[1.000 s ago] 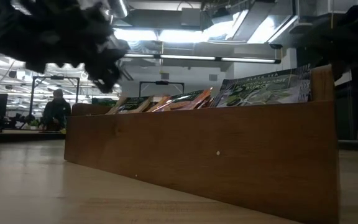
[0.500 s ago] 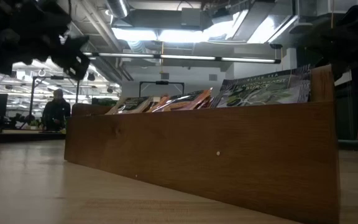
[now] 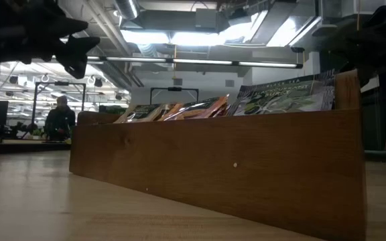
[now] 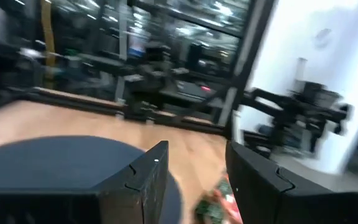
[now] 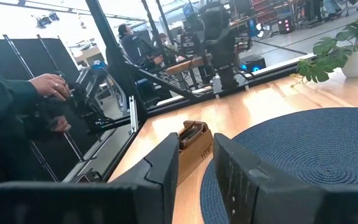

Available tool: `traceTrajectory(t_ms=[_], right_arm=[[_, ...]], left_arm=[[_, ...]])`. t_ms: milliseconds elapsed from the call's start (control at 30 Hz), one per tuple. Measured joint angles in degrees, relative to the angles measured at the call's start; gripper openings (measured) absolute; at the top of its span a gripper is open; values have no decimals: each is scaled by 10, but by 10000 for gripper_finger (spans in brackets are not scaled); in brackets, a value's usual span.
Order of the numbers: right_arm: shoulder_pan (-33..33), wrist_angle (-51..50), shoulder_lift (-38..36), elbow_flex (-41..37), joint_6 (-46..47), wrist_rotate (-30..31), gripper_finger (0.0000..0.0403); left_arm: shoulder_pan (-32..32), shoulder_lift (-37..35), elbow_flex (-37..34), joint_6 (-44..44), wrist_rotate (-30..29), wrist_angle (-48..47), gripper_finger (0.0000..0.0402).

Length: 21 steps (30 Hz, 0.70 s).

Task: Pick & Place Tea
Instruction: Return to Home Position

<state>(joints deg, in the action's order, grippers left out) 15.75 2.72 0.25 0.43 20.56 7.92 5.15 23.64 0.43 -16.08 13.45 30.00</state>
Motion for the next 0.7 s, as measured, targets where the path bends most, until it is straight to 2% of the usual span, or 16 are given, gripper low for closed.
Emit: traceTrajectory(t_ms=[233, 400, 533, 700], right_arm=[[0, 0, 0, 0, 0, 0, 102], [0, 0, 0, 0, 0, 0, 102], [0, 0, 0, 0, 0, 0, 102], [0, 0, 0, 0, 0, 0, 102]], left_arm=[[-2, -134, 0, 18, -56, -121, 157], [-2, -232, 0, 23, -60, -211, 157], [-2, -236, 0, 23, -60, -220, 157], [-1, -236, 0, 23, -89, -237, 157]])
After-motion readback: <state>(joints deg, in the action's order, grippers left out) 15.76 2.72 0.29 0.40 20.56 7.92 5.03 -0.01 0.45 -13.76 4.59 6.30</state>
